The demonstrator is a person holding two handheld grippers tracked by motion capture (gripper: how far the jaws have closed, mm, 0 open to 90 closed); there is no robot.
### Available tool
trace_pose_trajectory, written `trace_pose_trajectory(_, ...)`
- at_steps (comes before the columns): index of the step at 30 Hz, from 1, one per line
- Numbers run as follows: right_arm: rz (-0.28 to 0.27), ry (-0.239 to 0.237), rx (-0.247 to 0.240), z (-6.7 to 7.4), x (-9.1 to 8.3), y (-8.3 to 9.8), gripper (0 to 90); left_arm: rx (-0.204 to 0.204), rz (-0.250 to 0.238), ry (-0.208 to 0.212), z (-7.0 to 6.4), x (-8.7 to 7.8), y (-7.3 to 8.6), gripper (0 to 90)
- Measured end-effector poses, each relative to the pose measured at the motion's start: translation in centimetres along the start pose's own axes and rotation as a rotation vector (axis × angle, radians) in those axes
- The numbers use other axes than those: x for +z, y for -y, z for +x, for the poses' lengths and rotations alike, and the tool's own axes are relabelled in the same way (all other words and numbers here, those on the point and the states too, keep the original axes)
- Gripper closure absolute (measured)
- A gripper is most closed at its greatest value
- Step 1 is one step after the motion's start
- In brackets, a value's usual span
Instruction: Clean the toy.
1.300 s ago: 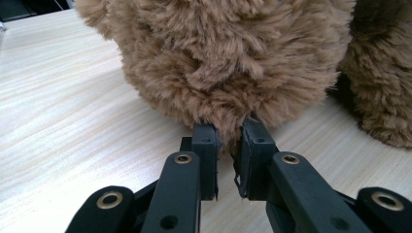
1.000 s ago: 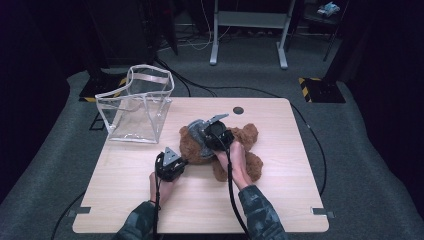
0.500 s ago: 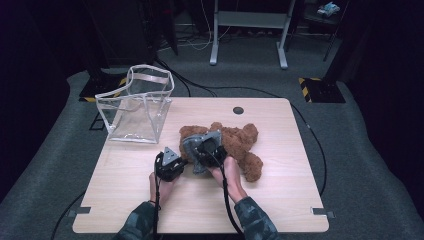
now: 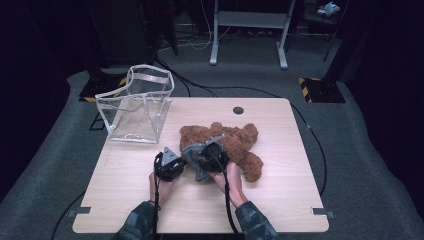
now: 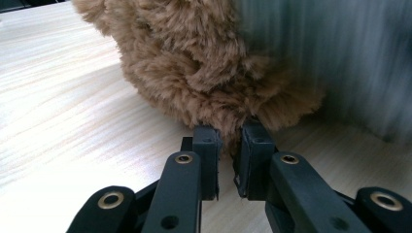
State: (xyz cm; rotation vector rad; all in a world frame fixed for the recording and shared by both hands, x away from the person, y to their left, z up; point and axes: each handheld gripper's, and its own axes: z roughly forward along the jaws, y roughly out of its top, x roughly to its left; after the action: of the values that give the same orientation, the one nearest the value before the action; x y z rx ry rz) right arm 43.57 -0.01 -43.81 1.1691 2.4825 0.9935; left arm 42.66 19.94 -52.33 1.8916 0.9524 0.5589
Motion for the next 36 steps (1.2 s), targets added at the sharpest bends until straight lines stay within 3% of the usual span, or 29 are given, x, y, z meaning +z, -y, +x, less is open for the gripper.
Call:
trace_pose_trajectory(1,-0.028,0.013,0.001,-0.1,-0.6,-0.4,79.5,0.000,-0.001,-0.001,0.0,0.0,0.0,80.2)
trace_pose_trajectory(3,-0.104,0.107,-0.028,-0.1,-1.9,-1.9,79.4,-0.001,-0.003,-0.004,-0.1,0.0,0.0,80.2)
trace_pose_trajectory(5,-0.110,0.187,-0.079,-0.1,-2.0,-3.2,79.4,-0.001,-0.001,-0.002,0.0,0.0,0.0,80.2)
trace_pose_trajectory(7,-0.029,0.295,-0.137,0.2,-0.8,-3.9,79.5,-0.003,-0.002,-0.004,0.0,0.0,0.0,80.2)
trace_pose_trajectory(9,0.022,0.338,-0.148,-0.5,-0.1,-3.6,79.7,-0.003,-0.005,-0.008,0.0,0.1,0.0,80.3)
trace_pose_trajectory(11,0.019,0.359,-0.134,-1.8,-0.4,-2.7,79.9,0.003,-0.004,-0.002,0.0,0.0,0.0,80.2)
trace_pose_trajectory(13,0.024,0.381,-0.083,-2.8,-1.1,-1.9,79.9,0.005,-0.008,0.001,-0.1,-0.1,0.0,80.2)
trace_pose_trajectory(14,0.023,0.396,-0.096,-3.3,-1.4,-1.7,79.9,0.002,-0.008,0.000,-0.1,-0.1,0.0,80.2)
trace_pose_trajectory(16,-0.001,0.390,-0.061,-3.8,-2.0,-1.9,79.7,0.001,-0.005,-0.001,0.0,0.0,0.0,80.2)
trace_pose_trajectory(18,-0.034,0.357,-0.047,-3.2,-2.3,-2.8,79.6,0.000,-0.003,-0.003,0.0,0.0,0.0,80.3)
trace_pose_trajectory(20,-0.051,0.274,-0.090,-2.0,-1.9,-3.8,79.5,0.000,-0.002,-0.003,0.0,0.0,0.0,80.2)
trace_pose_trajectory(21,-0.039,0.263,-0.127,-1.2,-1.2,-4.2,79.5,-0.001,-0.002,-0.008,-0.1,0.0,0.0,80.3)
trace_pose_trajectory(23,0.008,0.292,-0.168,-0.2,0.3,-4.3,79.6,-0.001,0.001,-0.009,0.0,0.1,0.0,80.3)
trace_pose_trajectory(28,0.033,0.320,-0.111,-3.2,-0.6,-3.0,80.0,-0.001,-0.001,-0.004,0.0,0.0,0.0,80.3)
trace_pose_trajectory(33,0.033,0.406,-0.064,-5.6,-2.6,-1.9,80.0,-0.001,-0.001,-0.004,0.0,0.0,0.0,80.3)
trace_pose_trajectory(36,0.035,0.427,-0.009,-7.1,-3.2,-1.2,80.0,0.000,-0.002,-0.004,0.0,0.0,0.0,80.3)
